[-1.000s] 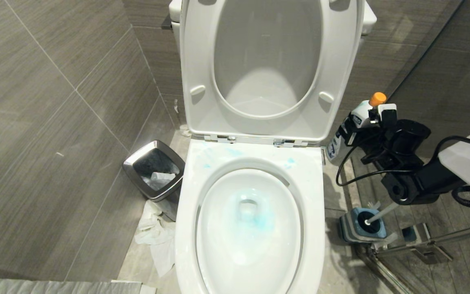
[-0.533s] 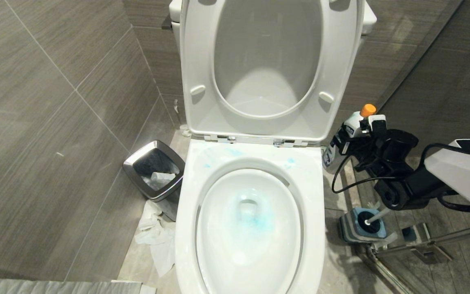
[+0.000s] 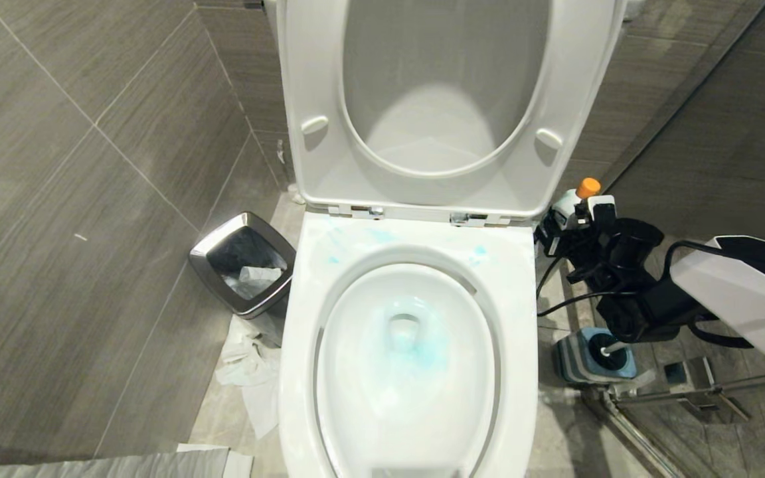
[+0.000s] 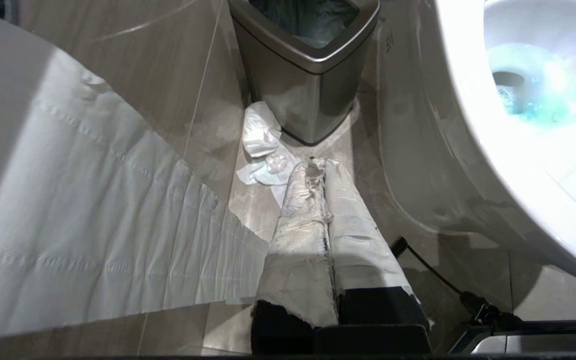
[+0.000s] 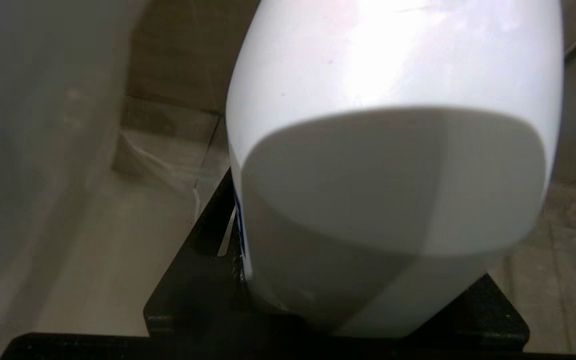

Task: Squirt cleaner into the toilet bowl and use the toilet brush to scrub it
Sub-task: Place the cleaning agent on the floor

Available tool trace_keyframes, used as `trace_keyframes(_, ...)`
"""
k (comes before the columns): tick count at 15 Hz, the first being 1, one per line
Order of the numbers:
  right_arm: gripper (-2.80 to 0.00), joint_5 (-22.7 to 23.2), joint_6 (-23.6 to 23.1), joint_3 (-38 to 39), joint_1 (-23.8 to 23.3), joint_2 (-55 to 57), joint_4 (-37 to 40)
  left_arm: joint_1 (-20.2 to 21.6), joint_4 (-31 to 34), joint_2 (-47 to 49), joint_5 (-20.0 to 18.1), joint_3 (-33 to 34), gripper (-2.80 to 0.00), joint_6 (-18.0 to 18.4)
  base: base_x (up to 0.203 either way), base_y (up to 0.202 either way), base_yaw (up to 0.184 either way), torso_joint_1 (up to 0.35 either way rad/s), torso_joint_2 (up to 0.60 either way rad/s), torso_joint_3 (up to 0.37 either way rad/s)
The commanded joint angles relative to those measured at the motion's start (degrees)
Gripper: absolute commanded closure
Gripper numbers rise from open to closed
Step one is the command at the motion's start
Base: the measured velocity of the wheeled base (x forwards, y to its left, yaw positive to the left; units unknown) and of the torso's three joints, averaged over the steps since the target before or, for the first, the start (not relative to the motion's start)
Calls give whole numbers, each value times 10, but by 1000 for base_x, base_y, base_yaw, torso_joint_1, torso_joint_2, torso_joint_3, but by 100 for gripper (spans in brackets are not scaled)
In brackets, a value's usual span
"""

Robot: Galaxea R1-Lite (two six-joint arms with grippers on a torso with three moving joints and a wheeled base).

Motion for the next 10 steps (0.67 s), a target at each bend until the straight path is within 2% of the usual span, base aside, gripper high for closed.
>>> trace_keyframes(1,0,0,-1,-17,0,14,-1,1,0,1,0,1,0,0,0,0,0,2,3,-193)
trace_keyframes(10,0,2,-4,-90,-2,18,55,1,0,0,0,1,0,0,0,0,0,4,2,-198)
